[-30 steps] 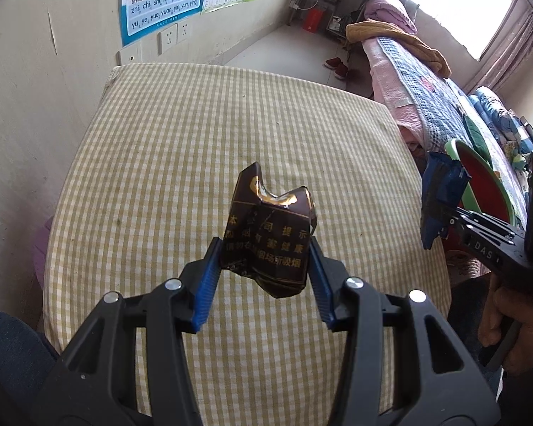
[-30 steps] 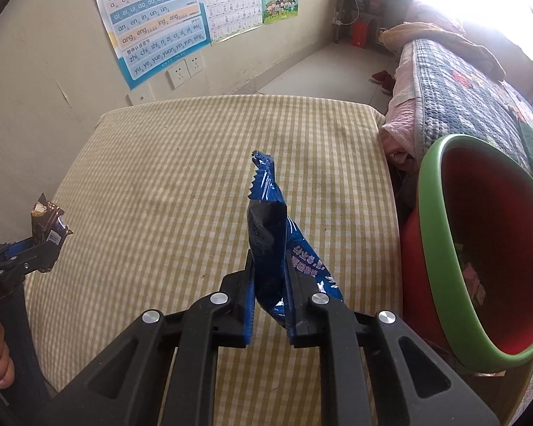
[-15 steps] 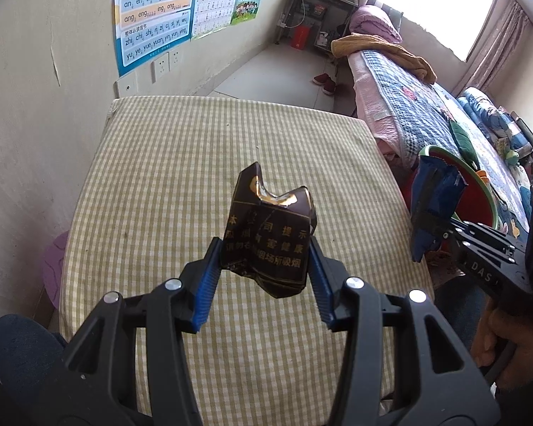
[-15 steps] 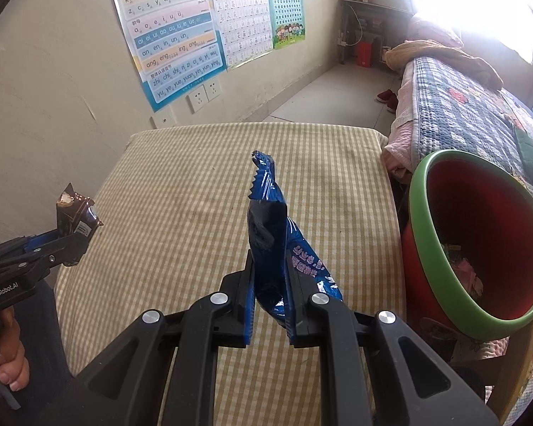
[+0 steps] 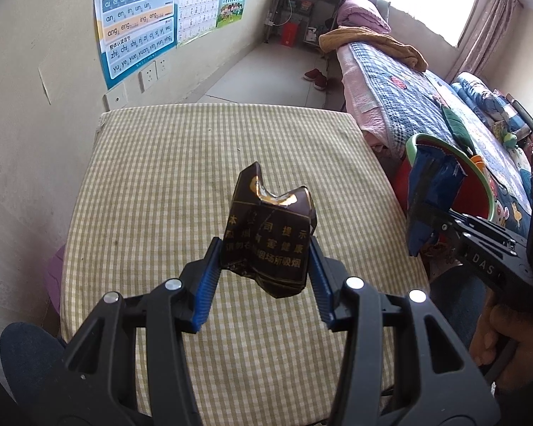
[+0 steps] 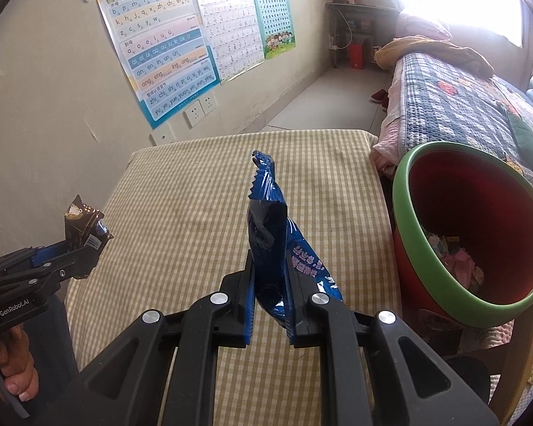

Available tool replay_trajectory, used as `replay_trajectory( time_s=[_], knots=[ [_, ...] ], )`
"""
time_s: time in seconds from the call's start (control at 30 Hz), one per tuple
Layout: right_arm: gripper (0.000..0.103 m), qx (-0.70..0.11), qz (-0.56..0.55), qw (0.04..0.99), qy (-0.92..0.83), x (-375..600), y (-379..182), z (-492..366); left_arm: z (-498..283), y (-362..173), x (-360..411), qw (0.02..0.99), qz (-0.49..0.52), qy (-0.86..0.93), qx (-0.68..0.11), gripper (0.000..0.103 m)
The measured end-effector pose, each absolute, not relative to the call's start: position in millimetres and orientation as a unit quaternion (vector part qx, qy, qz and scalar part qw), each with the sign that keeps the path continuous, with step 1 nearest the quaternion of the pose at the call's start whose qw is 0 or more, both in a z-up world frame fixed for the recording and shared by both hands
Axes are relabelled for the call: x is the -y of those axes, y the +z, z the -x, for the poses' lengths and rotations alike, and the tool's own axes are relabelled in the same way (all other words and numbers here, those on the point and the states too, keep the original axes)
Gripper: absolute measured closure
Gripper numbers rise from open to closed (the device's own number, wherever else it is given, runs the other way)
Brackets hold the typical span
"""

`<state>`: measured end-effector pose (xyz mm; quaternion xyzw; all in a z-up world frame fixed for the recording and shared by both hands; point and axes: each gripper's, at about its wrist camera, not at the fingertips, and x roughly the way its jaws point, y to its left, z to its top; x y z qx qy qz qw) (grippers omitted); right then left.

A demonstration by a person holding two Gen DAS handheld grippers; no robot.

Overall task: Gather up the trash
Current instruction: 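Carry both wrappers over the red bucket and open both tools to drop them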

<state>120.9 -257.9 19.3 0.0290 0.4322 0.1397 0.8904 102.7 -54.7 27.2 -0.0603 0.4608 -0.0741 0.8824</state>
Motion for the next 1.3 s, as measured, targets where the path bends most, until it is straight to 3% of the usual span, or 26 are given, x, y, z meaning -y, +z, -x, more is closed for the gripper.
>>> replay_trajectory(
  time_s=[0.53,1.3],
  knots=[
    [0.090,-0.411,-0.094,0.899,0.118,312,21,-135,-130,30,100,0.877,0.020,-0.087,-0.472,0.058],
    [0.090,-0.338,-0.191,0.920,0.042,448,45,-158,-193,56,244,0.884,-0.022,-0.184,-0.430,0.058]
  ],
)
